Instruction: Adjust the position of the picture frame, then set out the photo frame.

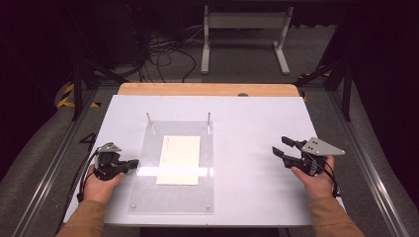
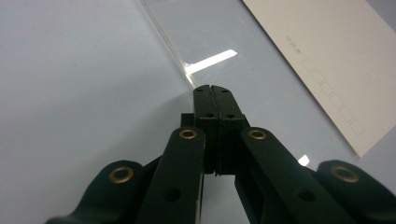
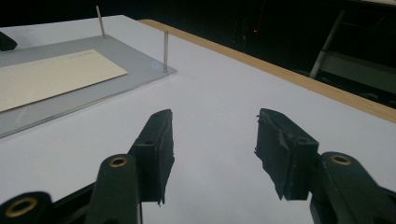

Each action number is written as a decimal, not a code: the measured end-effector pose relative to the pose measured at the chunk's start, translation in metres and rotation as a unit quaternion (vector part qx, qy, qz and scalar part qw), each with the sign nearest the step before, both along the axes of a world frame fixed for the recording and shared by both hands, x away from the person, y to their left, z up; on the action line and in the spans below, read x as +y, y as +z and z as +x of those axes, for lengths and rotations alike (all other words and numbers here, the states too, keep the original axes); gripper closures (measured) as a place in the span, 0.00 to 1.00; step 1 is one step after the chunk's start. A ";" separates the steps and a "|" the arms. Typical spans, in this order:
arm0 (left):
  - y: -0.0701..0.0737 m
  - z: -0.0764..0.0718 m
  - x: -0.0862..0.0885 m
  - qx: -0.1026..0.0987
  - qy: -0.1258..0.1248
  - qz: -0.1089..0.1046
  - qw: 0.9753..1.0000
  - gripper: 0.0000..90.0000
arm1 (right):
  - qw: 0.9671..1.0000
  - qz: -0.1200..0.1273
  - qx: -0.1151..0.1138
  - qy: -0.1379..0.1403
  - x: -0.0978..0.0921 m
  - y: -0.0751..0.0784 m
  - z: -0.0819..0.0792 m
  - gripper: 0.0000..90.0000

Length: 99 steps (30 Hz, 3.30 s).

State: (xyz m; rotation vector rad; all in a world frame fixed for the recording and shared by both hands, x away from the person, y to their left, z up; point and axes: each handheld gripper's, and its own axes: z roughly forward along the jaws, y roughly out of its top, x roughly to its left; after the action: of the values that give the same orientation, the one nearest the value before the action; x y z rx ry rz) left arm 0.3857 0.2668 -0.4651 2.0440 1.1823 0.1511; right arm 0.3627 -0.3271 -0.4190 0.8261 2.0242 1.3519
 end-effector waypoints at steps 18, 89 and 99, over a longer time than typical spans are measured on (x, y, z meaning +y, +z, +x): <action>-0.001 0.026 -0.054 -0.013 -0.028 -0.005 1.000 1.00 | 1.000 0.005 0.002 -0.012 -0.009 -0.002 -0.007 0.51; 0.042 -0.037 -0.047 -0.198 -0.060 -0.106 0.973 0.37 | 0.998 0.024 0.024 0.044 0.042 0.007 0.031 0.49; 0.041 -0.051 -0.037 -0.204 -0.053 -0.083 0.974 0.31 | 0.998 0.004 0.045 0.038 0.051 0.011 0.079 0.52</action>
State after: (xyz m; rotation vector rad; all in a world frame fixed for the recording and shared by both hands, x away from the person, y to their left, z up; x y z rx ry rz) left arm 0.3346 0.2300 -0.4237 1.8119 0.7999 0.3872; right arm 0.4421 -0.2761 -0.4079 0.8331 2.1403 1.3882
